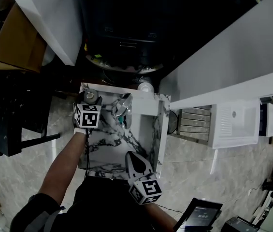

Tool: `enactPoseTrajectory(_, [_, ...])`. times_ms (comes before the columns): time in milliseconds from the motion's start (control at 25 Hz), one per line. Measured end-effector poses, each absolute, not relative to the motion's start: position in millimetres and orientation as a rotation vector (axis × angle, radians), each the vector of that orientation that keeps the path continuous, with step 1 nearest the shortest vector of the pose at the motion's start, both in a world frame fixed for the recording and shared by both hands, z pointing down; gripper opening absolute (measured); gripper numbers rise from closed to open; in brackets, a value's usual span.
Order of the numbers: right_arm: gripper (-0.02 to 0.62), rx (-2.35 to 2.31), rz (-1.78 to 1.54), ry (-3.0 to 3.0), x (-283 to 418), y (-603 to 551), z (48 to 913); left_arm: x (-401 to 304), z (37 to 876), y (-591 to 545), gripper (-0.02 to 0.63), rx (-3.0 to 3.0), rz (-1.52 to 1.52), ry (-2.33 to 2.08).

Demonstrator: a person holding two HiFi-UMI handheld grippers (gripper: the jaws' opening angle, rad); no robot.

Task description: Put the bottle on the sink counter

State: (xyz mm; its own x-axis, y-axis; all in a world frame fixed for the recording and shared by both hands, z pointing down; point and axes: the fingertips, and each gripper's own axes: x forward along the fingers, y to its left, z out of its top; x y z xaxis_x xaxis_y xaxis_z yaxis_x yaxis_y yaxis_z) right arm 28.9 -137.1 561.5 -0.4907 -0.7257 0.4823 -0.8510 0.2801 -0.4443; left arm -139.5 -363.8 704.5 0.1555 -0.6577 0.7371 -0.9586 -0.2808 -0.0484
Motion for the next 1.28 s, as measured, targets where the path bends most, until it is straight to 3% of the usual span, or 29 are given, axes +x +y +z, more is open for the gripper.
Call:
enactPoseTrajectory(800, [-0.005, 1.486, 0.939, -2.409, 32.8, -117.7, 541.8, -154.5, 679.2, -335.2, 0.337, 1.998, 0.856, -1.533])
enactPoseTrajectory(1280, [-0.005, 1.488, 0.883, -2.474, 27.6, -121.9, 523.1, -123.0, 598.9, -251.1, 0.336, 2.181, 0.493, -1.350])
